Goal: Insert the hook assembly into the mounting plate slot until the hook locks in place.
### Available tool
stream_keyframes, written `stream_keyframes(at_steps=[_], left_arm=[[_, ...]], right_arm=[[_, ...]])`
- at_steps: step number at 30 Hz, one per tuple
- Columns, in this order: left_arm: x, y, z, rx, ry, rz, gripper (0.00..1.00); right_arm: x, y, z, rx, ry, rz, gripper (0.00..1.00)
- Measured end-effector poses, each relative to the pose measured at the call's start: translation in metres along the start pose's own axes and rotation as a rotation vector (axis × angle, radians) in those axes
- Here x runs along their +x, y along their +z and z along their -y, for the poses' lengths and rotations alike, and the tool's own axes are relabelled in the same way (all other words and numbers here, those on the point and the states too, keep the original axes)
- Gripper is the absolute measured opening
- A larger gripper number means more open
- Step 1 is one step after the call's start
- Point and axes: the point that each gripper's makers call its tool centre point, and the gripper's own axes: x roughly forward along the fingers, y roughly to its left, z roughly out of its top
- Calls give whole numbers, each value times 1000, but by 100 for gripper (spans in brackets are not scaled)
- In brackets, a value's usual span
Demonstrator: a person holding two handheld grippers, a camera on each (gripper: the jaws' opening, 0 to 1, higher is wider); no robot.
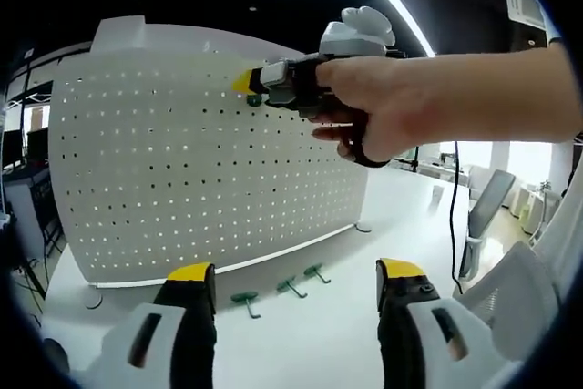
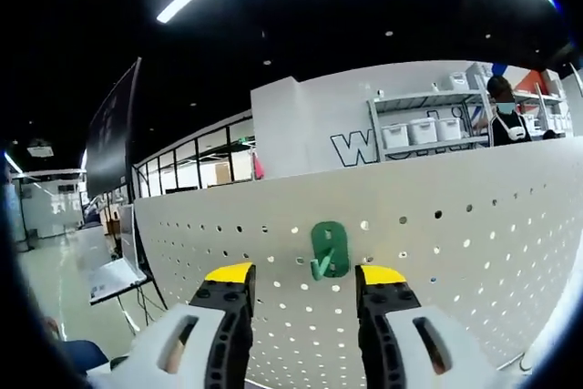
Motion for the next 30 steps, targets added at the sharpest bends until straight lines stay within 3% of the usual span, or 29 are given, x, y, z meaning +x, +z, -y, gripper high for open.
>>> stream_keyframes(at_steps=[2, 3, 5, 16, 20, 25, 30], left_arm=[[1, 0, 1, 4, -4, 0, 74], [1, 1, 1, 5, -4, 2, 74], [1, 1, 1, 3, -3, 2, 74], [1, 2, 3, 13, -9, 1, 74], [1, 2, 3, 9, -11, 4, 74], [2, 2, 2, 7, -10, 3, 75], [2, 2, 3, 17, -16, 3, 75]], right_arm=[[-3, -2, -2, -13, 22, -5, 44], [-3, 1, -8, 30, 64, 18, 44], [-6, 0, -1, 11, 38, 14, 47], [-11, 0, 3, -8, 72, 10, 47], [-15, 6, -2, -78, 142, 28, 50], [-21, 10, -4, -25, 208, 56, 51], [-22, 7, -3, -39, 212, 48, 50]])
